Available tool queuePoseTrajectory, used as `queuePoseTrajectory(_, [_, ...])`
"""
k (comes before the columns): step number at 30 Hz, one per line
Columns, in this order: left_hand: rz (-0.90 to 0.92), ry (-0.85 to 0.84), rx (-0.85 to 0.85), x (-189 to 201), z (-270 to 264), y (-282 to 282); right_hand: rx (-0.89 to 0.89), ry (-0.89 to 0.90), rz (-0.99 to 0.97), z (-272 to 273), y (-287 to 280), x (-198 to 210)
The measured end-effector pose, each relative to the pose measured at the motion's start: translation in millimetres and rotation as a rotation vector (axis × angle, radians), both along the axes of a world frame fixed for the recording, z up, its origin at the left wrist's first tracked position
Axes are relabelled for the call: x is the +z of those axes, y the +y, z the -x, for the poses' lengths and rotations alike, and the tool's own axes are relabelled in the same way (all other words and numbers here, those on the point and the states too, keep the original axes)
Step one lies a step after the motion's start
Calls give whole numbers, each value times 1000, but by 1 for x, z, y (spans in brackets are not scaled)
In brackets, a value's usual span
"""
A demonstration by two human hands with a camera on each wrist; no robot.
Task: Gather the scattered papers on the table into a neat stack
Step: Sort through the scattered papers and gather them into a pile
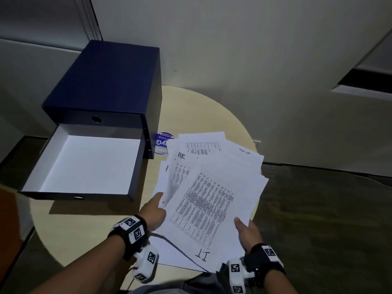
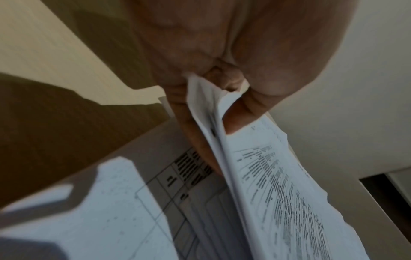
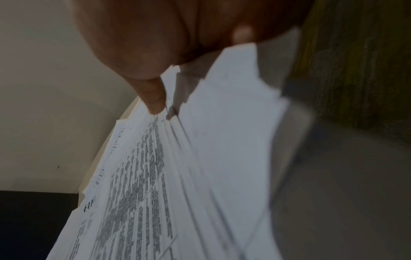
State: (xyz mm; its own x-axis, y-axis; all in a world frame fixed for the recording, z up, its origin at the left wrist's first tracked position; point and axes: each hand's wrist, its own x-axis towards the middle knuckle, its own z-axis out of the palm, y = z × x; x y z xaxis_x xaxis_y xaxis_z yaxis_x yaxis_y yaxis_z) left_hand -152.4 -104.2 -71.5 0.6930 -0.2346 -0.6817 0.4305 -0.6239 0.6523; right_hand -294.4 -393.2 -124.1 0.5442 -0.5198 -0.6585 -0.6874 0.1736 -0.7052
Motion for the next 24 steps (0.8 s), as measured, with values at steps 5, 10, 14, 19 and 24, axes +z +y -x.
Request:
queuePoseTrajectory(5, [-72, -30, -128, -2, 8, -12, 53, 44, 19, -1, 1, -12])
queuePoseTrajectory(10, [-54, -88, -76, -6, 10, -23, 39, 110, 64, -4, 2, 8])
queuePoseTrajectory(14, [1, -10, -63, -10, 13, -26, -42, 29, -64, -1, 2, 1])
queuePoseTrajectory(19, [-24, -37, -194, -17, 25, -36, 38, -30, -36, 4, 3, -4])
queuePoseTrajectory(24, [-175, -311, -46, -16, 17, -27, 0, -3, 15, 13, -4, -12])
